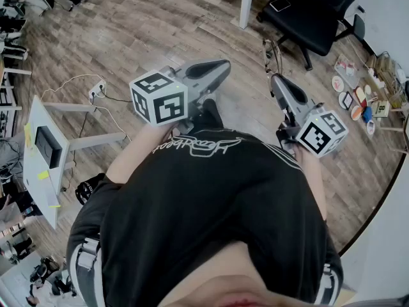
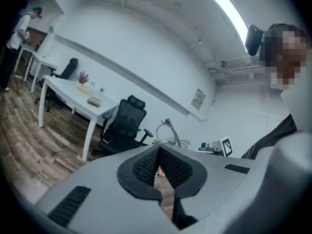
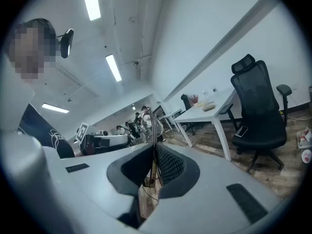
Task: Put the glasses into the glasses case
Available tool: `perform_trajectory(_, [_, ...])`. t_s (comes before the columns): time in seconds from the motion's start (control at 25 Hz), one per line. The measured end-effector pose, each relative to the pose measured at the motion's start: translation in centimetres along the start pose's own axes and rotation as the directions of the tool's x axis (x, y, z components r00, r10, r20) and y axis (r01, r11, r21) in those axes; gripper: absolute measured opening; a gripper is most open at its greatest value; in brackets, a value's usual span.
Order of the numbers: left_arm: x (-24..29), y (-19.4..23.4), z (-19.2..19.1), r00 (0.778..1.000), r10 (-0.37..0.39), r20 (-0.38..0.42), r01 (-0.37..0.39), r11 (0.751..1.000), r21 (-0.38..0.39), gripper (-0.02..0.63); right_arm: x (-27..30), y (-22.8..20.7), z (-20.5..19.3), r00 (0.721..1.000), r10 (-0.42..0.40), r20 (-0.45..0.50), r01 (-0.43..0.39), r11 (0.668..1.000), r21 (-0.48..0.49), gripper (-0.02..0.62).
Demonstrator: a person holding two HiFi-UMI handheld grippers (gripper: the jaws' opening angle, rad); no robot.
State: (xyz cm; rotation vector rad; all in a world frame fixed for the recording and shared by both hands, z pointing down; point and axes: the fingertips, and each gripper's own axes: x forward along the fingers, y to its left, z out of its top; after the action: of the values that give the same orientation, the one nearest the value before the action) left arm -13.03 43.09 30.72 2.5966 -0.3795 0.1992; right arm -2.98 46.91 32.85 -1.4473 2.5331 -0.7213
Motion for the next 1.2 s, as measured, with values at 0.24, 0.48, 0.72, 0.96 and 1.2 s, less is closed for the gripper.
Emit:
perform_trajectory(0.24, [0.3, -0.1, -0.3, 1.0, 0.021, 0.003, -0.021, 0.999, 0.035, 0.006, -0.5, -0.5, 0.0, 1.0, -0.007, 0.0, 0.007, 1.0, 0.005, 0.025])
perform_trajectory(0.48, [0.5, -0.6, -0.1, 1.0, -0.008, 0.005, 0.008, 0.999, 0.052, 0.006, -0.1, -0.2, 0.1, 1.0, -0.009, 0.001, 0.009, 1.0, -0.007, 0.025])
perform_trajectory(0.72, [0.2, 0.5, 0.7, 1.0, 0.008, 0.029, -0.009, 1.0, 0.021, 0.006, 0.0, -0.4, 0.6, 1.0, -0.009, 0.017, 0.009, 1.0, -0.002, 0.025])
perform_trajectory(0.96, [0.4, 1.4, 1.6, 0.999, -0.011, 0.042, 0.011, 1.0, 0.009, 0.006, 1.1, -1.1, 1.4, 1.0, -0.027, 0.005, 0.027, 0.999, -0.017, 0.025])
perform_trajectory(1.2, [1.5, 3.2, 3.5, 0.996, -0.025, 0.083, 0.025, 1.0, 0.002, 0.006, 3.0, -2.5, 3.3, 1.0, -0.028, 0.011, 0.028, 0.998, -0.049, 0.025])
